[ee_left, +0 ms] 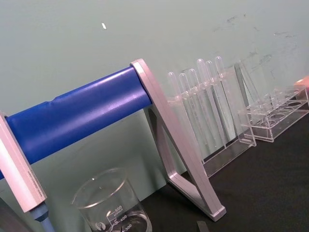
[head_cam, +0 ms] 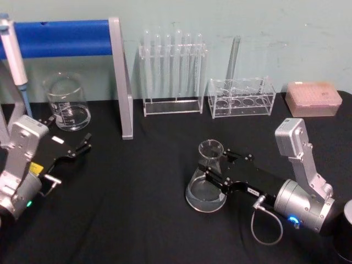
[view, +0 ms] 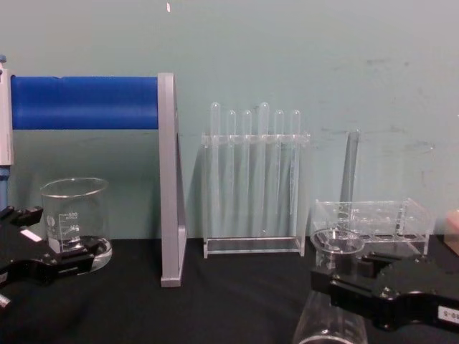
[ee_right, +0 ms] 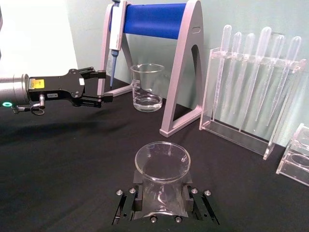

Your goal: Grasp the erlenmeyer flask with one hand, shake it three times, then place it back.

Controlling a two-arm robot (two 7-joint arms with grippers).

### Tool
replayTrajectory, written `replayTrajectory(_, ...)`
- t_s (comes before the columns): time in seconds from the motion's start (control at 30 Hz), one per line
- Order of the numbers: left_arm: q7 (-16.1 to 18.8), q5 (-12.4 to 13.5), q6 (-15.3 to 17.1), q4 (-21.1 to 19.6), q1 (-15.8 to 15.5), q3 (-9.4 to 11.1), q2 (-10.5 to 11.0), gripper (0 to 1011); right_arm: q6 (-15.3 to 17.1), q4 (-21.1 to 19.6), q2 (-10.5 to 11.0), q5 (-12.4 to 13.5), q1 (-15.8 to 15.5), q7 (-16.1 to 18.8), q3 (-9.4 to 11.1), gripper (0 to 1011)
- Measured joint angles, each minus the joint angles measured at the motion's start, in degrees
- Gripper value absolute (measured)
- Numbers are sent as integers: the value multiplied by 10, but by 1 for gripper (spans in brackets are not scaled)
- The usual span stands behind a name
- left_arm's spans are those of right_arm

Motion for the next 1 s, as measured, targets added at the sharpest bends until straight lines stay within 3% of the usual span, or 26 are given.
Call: replayTrajectory(1.0, 0, 0, 0, 0, 0, 0, 0, 1001, -1, 0, 0, -1, 0, 1, 0, 449)
